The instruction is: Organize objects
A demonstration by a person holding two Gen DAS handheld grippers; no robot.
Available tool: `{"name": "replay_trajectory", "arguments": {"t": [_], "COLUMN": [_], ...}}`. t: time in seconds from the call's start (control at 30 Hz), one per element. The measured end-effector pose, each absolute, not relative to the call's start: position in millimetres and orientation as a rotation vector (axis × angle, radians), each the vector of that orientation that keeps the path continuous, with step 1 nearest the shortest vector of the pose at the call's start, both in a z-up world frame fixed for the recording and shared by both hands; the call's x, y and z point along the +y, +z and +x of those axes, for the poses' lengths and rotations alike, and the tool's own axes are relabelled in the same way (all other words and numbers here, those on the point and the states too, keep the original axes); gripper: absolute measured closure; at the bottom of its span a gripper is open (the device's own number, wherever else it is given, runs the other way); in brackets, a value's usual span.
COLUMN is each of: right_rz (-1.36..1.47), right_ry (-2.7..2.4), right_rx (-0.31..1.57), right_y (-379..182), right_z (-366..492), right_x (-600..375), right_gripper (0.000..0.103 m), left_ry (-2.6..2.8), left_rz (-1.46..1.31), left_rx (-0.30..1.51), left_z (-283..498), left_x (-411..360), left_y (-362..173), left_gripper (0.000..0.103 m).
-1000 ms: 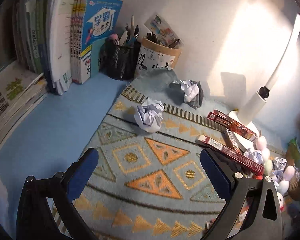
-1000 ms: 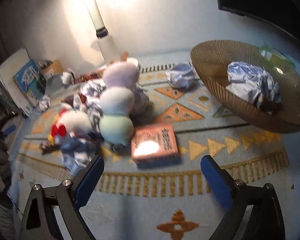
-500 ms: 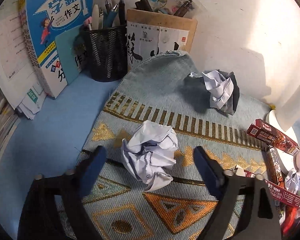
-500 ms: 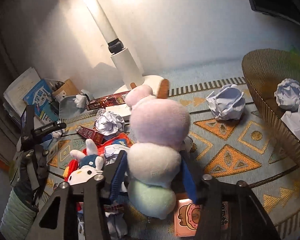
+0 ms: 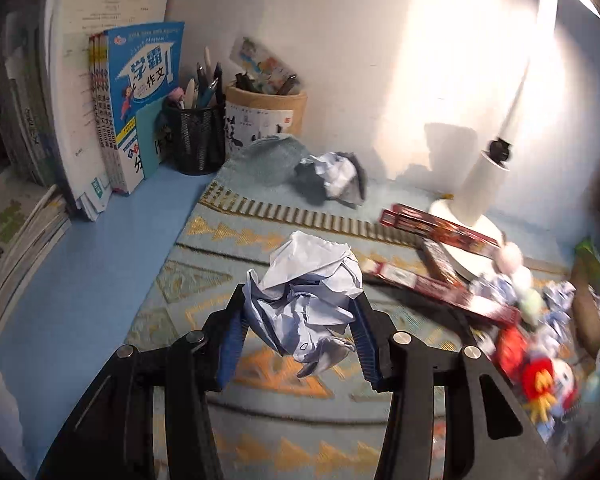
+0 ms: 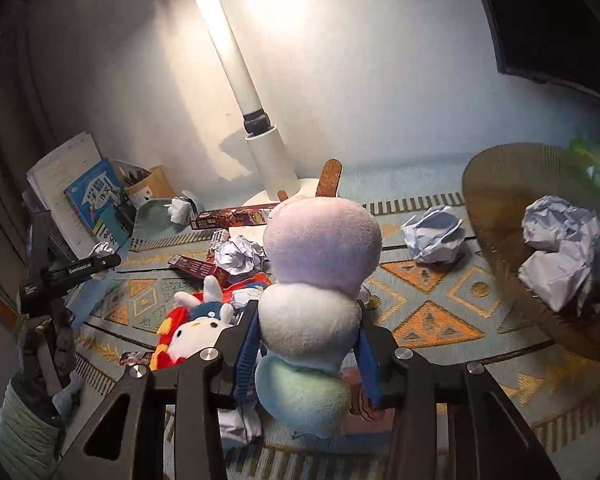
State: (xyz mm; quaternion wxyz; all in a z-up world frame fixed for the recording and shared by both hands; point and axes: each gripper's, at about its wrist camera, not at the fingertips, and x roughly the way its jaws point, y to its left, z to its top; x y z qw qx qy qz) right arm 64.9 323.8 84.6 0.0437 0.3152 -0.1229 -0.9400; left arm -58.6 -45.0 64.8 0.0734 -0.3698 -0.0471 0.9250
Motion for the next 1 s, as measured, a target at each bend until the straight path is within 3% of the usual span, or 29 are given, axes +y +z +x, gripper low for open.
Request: {"name": "replay_trajectory", "arguments": {"t": [0.13, 0.37, 0.5, 0.6, 0.67, 0.73, 0.87, 1.0], "right_rz": [0.953, 1.157, 1.173, 1.179, 1.174, 1.158, 1.199, 1.093], "right_ry": [-2.871, -2.924, -2.85, -2.833, -2.864, -2.848, -2.801, -2.774], "right_rx": [-0.339, -0.177, -0.069, 0.002, -0.066, -0.217, -0.509, -0.632], "right_y": [99.3, 64.0, 57.8, 51.9, 47.7, 42.6, 18.8, 18.7], "right_z": [109.4, 163.6, 169.0, 169.9, 171.9, 173.6, 168.9, 176.3], "right_x": [331.3, 329.9, 311.3, 305.1, 316.0, 333.3, 363.2, 373.5], "right_gripper": [0.06, 0.06, 0.06, 0.049, 0.029, 0.024, 0.02, 0.018], "left_ry": [2.693, 2.61, 2.693, 2.69, 2.684, 2.66, 2.62, 2.616], "left_rz": [-1.101, -1.138, -1.054, -1.1, -1.073, -1.071, -1.086, -1.095], "left_rx": [-0.156, -0.143, -0.002, 0.065, 0.106, 0.147, 0.176, 0.138], "left_z": [16.8, 77.3, 83.7, 79.7, 83.5, 84.5, 82.7, 81.7], "left_x": [-28.3, 29.4, 54.0, 62.3, 67.5, 72.5, 77.5, 74.4], "left_y": [64.6, 41.6, 38.1, 24.0, 24.9, 23.3, 20.2, 19.4], "left_gripper": [0.058, 0.058, 0.057, 0.056, 0.056, 0.056, 0.056, 0.056]}}
